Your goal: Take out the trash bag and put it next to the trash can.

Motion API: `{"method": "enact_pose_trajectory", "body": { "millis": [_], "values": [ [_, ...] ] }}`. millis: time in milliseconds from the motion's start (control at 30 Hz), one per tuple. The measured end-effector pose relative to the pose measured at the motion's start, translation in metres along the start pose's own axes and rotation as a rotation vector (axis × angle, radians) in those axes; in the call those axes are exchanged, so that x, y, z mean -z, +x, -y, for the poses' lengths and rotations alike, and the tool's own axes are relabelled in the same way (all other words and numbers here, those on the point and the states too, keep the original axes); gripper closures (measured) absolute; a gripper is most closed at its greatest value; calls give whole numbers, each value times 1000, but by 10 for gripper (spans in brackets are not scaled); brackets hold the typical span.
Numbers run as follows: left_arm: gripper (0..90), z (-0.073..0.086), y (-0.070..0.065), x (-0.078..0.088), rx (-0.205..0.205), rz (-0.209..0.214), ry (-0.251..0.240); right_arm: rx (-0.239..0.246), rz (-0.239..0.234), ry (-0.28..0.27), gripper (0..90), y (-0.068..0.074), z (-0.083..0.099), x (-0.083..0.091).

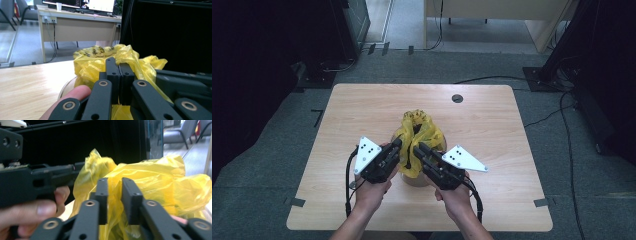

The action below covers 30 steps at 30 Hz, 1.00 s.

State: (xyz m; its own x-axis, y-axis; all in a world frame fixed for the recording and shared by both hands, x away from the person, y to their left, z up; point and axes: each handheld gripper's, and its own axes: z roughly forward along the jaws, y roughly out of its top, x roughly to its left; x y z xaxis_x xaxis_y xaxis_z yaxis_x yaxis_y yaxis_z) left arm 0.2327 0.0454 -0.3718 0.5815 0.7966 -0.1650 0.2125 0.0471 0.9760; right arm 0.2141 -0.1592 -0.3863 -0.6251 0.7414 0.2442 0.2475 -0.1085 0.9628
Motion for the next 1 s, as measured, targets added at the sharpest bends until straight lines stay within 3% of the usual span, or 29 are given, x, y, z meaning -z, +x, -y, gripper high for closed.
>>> {"method": "enact_pose_trajectory", "body": {
  "millis": [33,167,233,400,433,533,600,700,867,1000],
  "values": [
    [891,0,1,1,11,9,2,14,-6,13,598,4,2,2],
    [892,-1,-1,1,12,18,6,41,5,40,499,12,5,0],
    [891,-2,-1,3,27,23,7,59,30,67,377,18,7,-5],
    [891,-4,3,7,52,30,14,85,51,108,305,26,13,-14],
    [890,-4,3,8,50,32,16,87,50,120,317,28,14,-16],
    [890,-4,4,11,48,31,12,91,33,167,515,30,17,-22],
    [882,-3,6,13,45,29,9,76,31,189,702,28,18,-25],
    [771,-1,11,16,54,27,4,39,24,194,872,23,18,-25],
    [469,2,19,21,65,1,-16,39,45,159,900,20,14,-20],
    [291,5,28,26,71,-9,-24,48,72,108,900,17,10,-17]
  ]
}}
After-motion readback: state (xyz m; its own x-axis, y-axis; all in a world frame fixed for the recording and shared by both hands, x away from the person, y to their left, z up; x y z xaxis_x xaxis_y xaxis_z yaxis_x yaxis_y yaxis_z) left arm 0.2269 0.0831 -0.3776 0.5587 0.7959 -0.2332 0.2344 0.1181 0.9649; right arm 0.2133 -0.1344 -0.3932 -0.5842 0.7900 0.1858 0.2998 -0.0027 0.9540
